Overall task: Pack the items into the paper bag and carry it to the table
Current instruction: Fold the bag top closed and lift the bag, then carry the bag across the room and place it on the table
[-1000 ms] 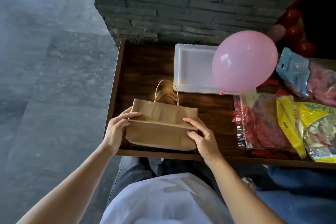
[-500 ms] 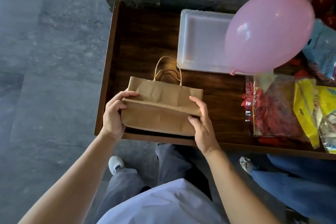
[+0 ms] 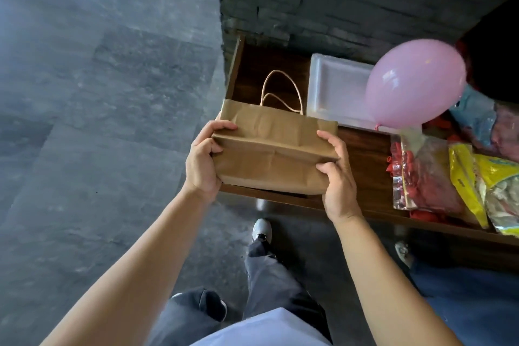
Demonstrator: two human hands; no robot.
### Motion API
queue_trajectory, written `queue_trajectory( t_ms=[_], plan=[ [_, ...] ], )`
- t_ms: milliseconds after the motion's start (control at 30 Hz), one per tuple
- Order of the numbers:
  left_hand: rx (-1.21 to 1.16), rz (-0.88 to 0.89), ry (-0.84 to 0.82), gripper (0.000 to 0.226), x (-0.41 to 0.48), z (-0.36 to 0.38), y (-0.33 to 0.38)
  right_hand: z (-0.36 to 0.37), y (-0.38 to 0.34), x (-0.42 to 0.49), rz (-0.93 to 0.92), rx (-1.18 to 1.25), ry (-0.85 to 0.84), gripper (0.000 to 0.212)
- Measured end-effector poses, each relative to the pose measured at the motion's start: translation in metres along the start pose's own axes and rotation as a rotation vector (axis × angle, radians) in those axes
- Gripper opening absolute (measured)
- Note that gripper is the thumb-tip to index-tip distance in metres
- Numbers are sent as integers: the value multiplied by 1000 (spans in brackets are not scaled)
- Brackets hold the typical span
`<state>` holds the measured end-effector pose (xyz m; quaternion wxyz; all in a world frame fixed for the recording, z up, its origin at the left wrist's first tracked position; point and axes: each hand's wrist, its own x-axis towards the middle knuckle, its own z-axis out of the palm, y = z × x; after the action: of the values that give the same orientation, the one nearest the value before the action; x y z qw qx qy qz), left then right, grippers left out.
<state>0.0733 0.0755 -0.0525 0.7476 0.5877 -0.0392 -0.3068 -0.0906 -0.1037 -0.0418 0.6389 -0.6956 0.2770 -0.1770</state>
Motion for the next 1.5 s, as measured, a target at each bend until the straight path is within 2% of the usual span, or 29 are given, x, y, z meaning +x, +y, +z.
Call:
queue_trajectory(
  t_ms=[100, 233, 400, 533, 700, 867, 967, 1133, 1333, 1500],
  plan=[
    [-58, 95, 43, 42, -39, -46, 34, 48, -31, -20, -53, -12, -79, 52],
    [-121, 193, 196, 38, -117, -146, 77, 157, -63, -64, -124, 19, -217, 52],
    [-200, 346, 585, 37, -262, -303, 115, 337, -100, -141, -150, 26, -563, 45],
    [-337, 521, 972, 43, -408, -402, 119, 484, -128, -234, -134, 60, -991, 45],
    [-444, 684, 1476, 47, -580, -451, 81, 616, -135, -378, -90, 65, -1559, 44],
    [-544, 728, 1926, 46, -707, -457, 28, 694, -115, -532, -138, -31, -1988, 45],
    [-571, 752, 2095, 45, -757, -474, 11, 732, -103, -603, -139, -58, -2172, 45],
    [-663, 786, 2199, 42, -812, -564, 10, 825, -89, -686, -99, -37, -2266, 43],
    [-671, 698, 2210, 40, -870, -701, 52, 961, -104, -758, -73, -101, -2200, 43],
    [-685, 729, 2226, 41, -913, -781, 76, 1040, -124, -813, -117, -97, -2233, 44]
  ],
)
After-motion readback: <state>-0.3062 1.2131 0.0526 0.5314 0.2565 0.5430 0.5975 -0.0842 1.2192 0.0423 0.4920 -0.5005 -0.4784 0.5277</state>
